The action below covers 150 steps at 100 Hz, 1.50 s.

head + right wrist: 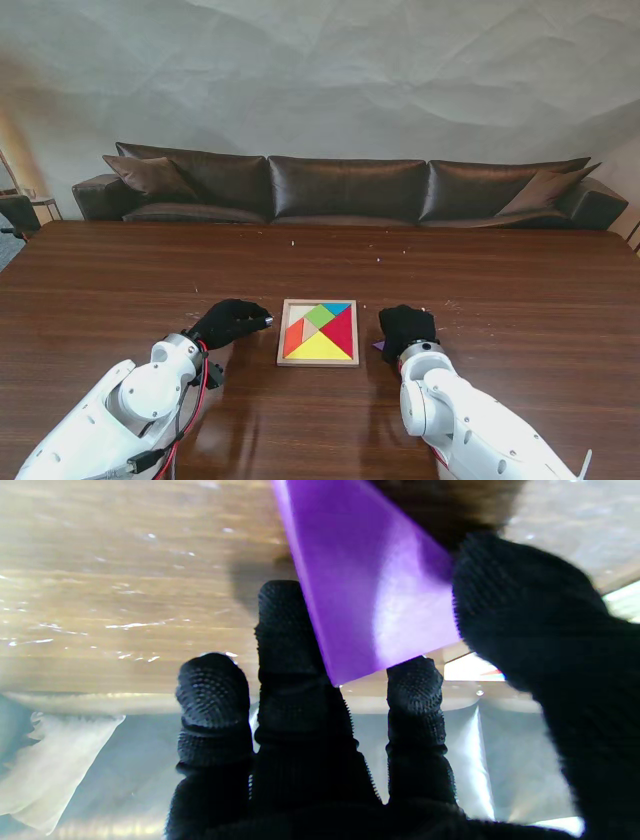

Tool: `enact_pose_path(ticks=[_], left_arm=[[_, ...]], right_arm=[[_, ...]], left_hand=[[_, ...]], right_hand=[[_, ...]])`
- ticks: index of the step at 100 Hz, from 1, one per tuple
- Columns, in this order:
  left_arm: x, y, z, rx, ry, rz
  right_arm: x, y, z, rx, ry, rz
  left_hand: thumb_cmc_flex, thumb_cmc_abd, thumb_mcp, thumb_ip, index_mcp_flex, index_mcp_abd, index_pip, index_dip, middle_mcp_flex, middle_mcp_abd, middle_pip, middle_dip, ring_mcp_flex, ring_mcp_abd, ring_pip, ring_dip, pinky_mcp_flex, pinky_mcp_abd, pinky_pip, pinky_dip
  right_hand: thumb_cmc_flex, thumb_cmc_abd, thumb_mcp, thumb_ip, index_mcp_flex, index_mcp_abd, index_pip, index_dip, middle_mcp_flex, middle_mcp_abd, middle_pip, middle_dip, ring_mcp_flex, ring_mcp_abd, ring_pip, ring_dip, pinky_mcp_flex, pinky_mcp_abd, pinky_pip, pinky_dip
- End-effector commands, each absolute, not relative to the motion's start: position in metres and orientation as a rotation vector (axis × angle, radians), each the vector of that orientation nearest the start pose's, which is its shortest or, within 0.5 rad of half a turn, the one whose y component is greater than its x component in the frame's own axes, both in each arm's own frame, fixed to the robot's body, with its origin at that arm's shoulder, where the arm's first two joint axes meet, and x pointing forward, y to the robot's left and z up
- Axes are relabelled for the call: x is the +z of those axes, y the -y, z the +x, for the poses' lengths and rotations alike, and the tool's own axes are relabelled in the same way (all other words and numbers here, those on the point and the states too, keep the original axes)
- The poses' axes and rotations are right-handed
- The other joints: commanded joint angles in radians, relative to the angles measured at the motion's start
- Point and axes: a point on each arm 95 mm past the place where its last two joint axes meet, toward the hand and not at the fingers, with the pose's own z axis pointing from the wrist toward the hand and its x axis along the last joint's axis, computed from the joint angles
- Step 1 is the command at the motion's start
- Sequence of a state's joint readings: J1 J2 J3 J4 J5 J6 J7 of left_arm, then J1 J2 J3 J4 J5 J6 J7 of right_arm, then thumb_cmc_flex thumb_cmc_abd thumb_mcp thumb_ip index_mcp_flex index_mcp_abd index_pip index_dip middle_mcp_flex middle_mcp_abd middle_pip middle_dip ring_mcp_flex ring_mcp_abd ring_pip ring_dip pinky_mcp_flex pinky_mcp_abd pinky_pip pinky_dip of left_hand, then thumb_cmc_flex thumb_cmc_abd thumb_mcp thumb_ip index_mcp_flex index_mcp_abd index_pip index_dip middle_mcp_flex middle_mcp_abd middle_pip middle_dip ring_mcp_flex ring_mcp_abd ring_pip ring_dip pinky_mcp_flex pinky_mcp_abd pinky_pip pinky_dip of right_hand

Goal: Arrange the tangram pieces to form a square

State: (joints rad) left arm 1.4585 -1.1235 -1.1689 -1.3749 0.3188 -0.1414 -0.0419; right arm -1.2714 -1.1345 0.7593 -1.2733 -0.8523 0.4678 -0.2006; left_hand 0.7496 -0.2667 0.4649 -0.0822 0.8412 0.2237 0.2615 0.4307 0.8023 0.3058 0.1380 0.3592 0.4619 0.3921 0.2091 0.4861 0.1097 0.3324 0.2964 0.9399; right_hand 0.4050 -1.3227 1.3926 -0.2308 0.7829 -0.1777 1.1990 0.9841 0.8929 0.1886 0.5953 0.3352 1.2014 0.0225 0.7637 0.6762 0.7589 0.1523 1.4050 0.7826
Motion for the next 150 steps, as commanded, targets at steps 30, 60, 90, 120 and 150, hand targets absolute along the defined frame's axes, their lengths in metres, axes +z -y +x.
enact_pose_path(ticks=[30, 60, 90, 120, 150], left_arm=[[-0.364, -0.006, 0.422, -1.855, -1.253, -1.886], [-0.364, -0.005, 0.421, -1.852, -1.258, -1.893], [-0.364, -0.005, 0.421, -1.851, -1.259, -1.894], [-0.364, -0.006, 0.421, -1.85, -1.258, -1.896], [-0.363, -0.007, 0.421, -1.85, -1.25, -1.895]], right_arm=[[-0.415, -0.044, 0.418, 1.137, -1.479, 1.428], [-0.415, -0.043, 0.42, 1.161, -1.479, 1.471], [-0.409, -0.038, 0.423, 1.15, -1.532, 1.496], [-0.402, -0.039, 0.426, 1.173, -1.558, 1.484], [-0.372, -0.039, 0.445, 1.258, -1.682, 1.335]], left_hand=[[0.024, 0.047, -0.023, 0.025, 0.017, 0.002, -0.002, 0.004, 0.014, 0.01, -0.009, -0.005, -0.01, 0.015, 0.014, 0.012, 0.001, 0.003, 0.002, 0.018], [0.025, 0.048, -0.025, 0.025, 0.017, 0.0, -0.002, 0.004, 0.015, 0.009, -0.009, -0.004, -0.006, 0.017, 0.015, 0.012, 0.0, 0.003, 0.002, 0.018], [0.025, 0.048, -0.026, 0.025, 0.018, 0.001, -0.002, 0.004, 0.014, 0.01, -0.009, -0.005, -0.006, 0.015, 0.014, 0.012, 0.0, 0.003, 0.002, 0.018], [0.026, 0.049, -0.028, 0.025, 0.017, 0.002, -0.002, 0.004, 0.013, 0.01, -0.009, -0.005, -0.006, 0.016, 0.015, 0.012, 0.0, 0.003, 0.002, 0.018], [0.026, 0.048, -0.028, 0.025, 0.018, 0.002, -0.002, 0.004, 0.014, 0.01, -0.009, -0.005, -0.006, 0.016, 0.014, 0.012, 0.001, 0.003, 0.002, 0.018]], right_hand=[[0.202, -0.04, 0.009, -0.18, 0.162, -0.002, 0.134, -0.008, 0.258, -0.153, 0.034, -0.027, 0.105, -0.07, 0.151, 0.008, 0.195, -0.019, 0.064, 0.016], [0.307, 0.041, 0.004, -0.162, 0.219, 0.016, 0.153, -0.064, 0.359, -0.197, 0.105, 0.075, 0.099, -0.097, 0.248, -0.025, 0.274, -0.079, 0.047, 0.006], [0.355, 0.084, 0.034, -0.135, 0.269, 0.017, 0.152, -0.074, 0.395, -0.248, 0.168, 0.157, 0.097, -0.094, 0.276, 0.002, 0.303, -0.136, 0.027, 0.006], [0.369, 0.077, 0.074, -0.134, 0.297, 0.015, 0.161, -0.063, 0.414, -0.271, 0.192, 0.195, 0.099, -0.099, 0.32, 0.042, 0.325, -0.162, 0.043, 0.028], [0.375, 0.081, 0.086, -0.133, 0.304, 0.014, 0.165, -0.057, 0.412, -0.276, 0.197, 0.211, 0.098, -0.095, 0.324, 0.045, 0.324, -0.167, 0.04, 0.041]])
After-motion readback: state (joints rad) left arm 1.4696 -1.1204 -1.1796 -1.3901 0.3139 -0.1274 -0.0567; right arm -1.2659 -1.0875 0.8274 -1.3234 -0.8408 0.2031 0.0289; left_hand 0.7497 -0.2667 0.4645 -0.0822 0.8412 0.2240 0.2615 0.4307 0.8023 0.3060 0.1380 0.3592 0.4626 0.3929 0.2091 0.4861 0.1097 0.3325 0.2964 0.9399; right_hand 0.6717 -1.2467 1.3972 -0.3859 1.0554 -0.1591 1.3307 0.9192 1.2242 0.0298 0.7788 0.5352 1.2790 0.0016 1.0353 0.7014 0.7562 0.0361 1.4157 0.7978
